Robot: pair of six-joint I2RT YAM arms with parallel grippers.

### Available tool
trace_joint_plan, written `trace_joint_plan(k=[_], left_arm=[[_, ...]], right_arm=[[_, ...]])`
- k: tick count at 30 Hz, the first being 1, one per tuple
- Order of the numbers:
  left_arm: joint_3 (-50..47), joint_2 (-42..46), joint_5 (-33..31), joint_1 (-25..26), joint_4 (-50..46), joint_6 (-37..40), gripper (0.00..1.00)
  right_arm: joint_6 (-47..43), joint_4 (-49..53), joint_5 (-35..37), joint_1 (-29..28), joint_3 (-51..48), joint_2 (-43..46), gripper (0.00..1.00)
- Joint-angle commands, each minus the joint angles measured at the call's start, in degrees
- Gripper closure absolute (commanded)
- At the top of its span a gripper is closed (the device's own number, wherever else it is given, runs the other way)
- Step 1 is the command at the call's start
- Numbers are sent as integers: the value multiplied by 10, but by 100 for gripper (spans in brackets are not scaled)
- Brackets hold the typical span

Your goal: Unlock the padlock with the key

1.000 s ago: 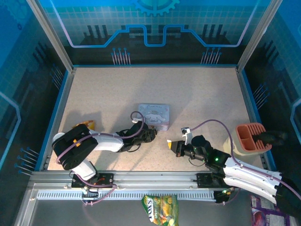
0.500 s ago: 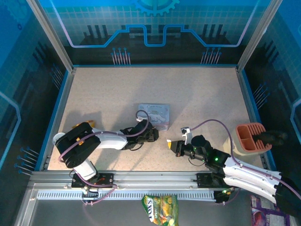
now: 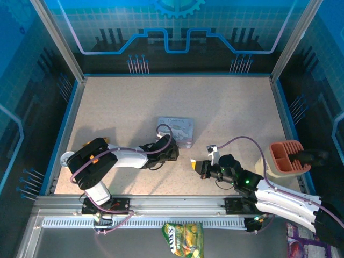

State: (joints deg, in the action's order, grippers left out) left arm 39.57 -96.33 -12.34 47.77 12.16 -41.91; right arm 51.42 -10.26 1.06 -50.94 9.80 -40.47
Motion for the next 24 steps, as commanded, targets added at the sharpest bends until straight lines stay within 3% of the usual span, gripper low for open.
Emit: trace_joint_plan(k=[1,6,11,15,24], left_arm=[[-10,-28,38,-6,99,-9,77],[-33,-5,43,-6,117,-4,80],[-43,21,-3,-1,87,17,64],[17,19,-97,27,-43,40,51],[113,-61,-141,28,-135,34,43]], right_arm=[[-1,-15,-2,-5,-3,6,100],[-4,-8,-4,-5,4,2,100],[0,-18,-4,-6,-1,-3,100],[3,-25,-3,-6,-4,-5,100],[-1,-25,-1,-7,-4,0,100]])
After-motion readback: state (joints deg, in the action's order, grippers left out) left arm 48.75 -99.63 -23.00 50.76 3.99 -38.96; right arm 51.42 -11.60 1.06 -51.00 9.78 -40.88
